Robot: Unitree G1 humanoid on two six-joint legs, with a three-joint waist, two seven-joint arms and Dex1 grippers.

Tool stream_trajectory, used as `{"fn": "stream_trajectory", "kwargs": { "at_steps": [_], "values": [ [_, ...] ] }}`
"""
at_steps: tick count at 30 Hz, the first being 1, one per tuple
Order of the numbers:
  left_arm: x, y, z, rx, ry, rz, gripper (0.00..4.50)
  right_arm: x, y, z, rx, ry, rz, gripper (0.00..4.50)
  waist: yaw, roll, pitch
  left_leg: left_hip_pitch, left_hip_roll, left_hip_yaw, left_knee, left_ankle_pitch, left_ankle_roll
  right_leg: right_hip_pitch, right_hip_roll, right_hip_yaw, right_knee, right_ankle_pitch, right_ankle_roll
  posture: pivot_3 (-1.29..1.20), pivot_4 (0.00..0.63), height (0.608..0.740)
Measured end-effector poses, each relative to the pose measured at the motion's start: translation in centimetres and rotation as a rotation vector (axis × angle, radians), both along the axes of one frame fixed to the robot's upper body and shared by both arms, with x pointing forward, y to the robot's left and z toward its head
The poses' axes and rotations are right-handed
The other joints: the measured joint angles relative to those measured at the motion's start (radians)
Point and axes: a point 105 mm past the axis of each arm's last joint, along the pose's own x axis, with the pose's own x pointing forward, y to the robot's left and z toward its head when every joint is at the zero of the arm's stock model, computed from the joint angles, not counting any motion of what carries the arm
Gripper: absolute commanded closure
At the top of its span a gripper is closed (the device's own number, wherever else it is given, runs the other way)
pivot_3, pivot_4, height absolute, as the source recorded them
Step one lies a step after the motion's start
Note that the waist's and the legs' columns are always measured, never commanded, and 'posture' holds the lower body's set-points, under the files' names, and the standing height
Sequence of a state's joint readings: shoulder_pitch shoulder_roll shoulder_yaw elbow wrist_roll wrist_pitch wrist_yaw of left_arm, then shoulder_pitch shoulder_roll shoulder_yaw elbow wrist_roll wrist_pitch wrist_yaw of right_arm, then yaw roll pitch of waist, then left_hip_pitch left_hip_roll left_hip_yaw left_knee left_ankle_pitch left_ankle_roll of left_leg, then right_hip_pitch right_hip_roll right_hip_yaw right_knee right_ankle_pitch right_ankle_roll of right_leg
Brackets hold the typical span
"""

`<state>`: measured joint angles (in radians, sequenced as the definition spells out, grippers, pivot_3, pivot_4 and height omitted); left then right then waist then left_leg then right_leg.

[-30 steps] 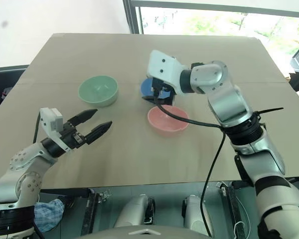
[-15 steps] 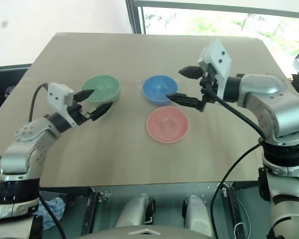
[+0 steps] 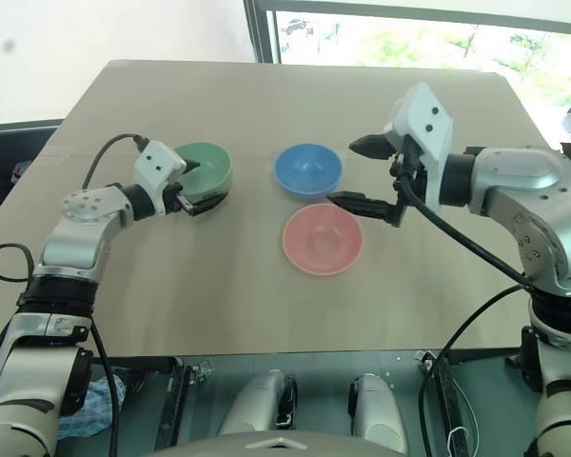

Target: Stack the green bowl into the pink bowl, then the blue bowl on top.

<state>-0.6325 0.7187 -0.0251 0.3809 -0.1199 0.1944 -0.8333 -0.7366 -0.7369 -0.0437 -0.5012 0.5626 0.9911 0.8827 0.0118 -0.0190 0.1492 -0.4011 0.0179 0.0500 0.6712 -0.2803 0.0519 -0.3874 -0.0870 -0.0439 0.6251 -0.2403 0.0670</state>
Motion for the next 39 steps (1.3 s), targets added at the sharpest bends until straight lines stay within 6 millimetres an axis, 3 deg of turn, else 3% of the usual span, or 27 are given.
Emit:
{"fn": "stream_trajectory", "kwargs": {
  "at_steps": [4,5,7,10,15,24,26,30,34,37,39],
  "values": [
    [0.2,0.0,-1.3,0.057,0.073,-0.028,0.0,-0.1,0.2,0.4,0.01,-0.014,0.006,0.11,0.001,0.0,0.0,0.0,0.0,0.0,0.0,0.0,0.0,0.0,0.0,0.0,0.0,0.0,0.0,0.0,0.15,0.74],
    [0.2,0.0,-1.5,0.07,0.086,-0.033,0.51,-0.1,0.2,0.4,0.012,-0.013,0.008,0.0,0.001,0.0,0.0,0.0,0.0,0.0,0.0,0.0,0.0,0.0,0.0,0.0,0.0,0.0,0.0,0.0,0.15,0.74],
    [0.5,0.1,-1.7,0.083,0.105,-0.034,0.92,-0.2,0.2,0.4,0.014,-0.011,0.013,0.0,0.001,-0.001,0.0,-0.001,0.0,0.0,0.0,0.0,0.0,-0.001,0.0,0.0,0.0,0.0,0.0,0.0,0.15,0.74],
    [0.8,0.3,-1.2,0.093,0.097,-0.032,2.36,-0.2,0.1,0.3,0.01,-0.008,0.008,0.0,0.001,-0.001,0.0,-0.002,0.0,0.0,0.0,0.0,0.0,-0.001,0.0,0.0,0.0,0.0,0.0,0.0,0.15,0.74],
    [1.0,0.4,-1.3,0.106,0.1,-0.044,4.34,-0.1,-0.1,0.2,0.007,-0.008,-0.012,0.0,0.0,-0.001,0.0,-0.004,0.0,0.0,0.001,0.0,0.0,-0.004,0.0,0.0,0.001,0.0,0.0,0.0,0.15,0.74],
    [2.1,-0.6,0.5,0.119,0.062,-0.104,4.44,-0.1,-0.2,0.2,0.007,-0.016,-0.021,0.0,0.004,-0.001,0.0,-0.015,0.0,-0.002,0.01,0.0,0.0,-0.009,0.0,-0.007,0.002,0.0,0.001,0.0,0.15,0.74],
    [2.5,-1.8,1.6,0.106,0.041,-0.152,4.44,-0.1,-0.3,0.2,0.005,-0.016,-0.024,0.0,0.006,-0.001,0.0,-0.016,-0.001,-0.003,0.011,0.0,0.001,-0.008,0.0,-0.008,0.002,0.0,0.001,0.0,0.15,0.74],
    [2.1,-7.0,4.8,0.138,-0.06,-0.393,4.44,0.0,-0.3,0.2,0.003,-0.018,-0.033,0.0,0.007,-0.002,0.0,-0.017,-0.002,-0.003,0.012,0.0,0.001,-0.008,-0.001,-0.009,0.001,0.0,0.001,0.0,0.15,0.74],
    [-0.5,-11.3,5.5,0.187,-0.077,-0.664,4.44,0.1,-0.4,0.2,0.001,-0.018,-0.04,0.0,-0.006,-0.001,0.0,-0.016,-0.001,-0.003,0.011,0.0,0.001,-0.008,0.0,-0.009,0.001,0.0,0.001,0.0,0.15,0.74],
    [-4.4,-14.5,5.5,0.275,-0.053,-0.945,4.44,0.1,-0.3,0.1,-0.004,-0.02,-0.041,0.0,-0.009,-0.001,0.0,-0.016,0.0,-0.003,0.011,0.0,0.001,-0.008,0.0,-0.008,0.002,0.0,0.001,0.0,0.15,0.74],
    [-6.6,-15.4,5.1,0.337,-0.023,-1.074,4.44,0.1,-0.2,-0.1,-0.009,-0.02,-0.036,0.0,-0.014,-0.001,0.0,-0.015,0.0,-0.004,0.011,0.0,0.001,-0.008,0.0,-0.007,0.002,0.0,0.001,0.0,0.15,0.74]
  ]
}}
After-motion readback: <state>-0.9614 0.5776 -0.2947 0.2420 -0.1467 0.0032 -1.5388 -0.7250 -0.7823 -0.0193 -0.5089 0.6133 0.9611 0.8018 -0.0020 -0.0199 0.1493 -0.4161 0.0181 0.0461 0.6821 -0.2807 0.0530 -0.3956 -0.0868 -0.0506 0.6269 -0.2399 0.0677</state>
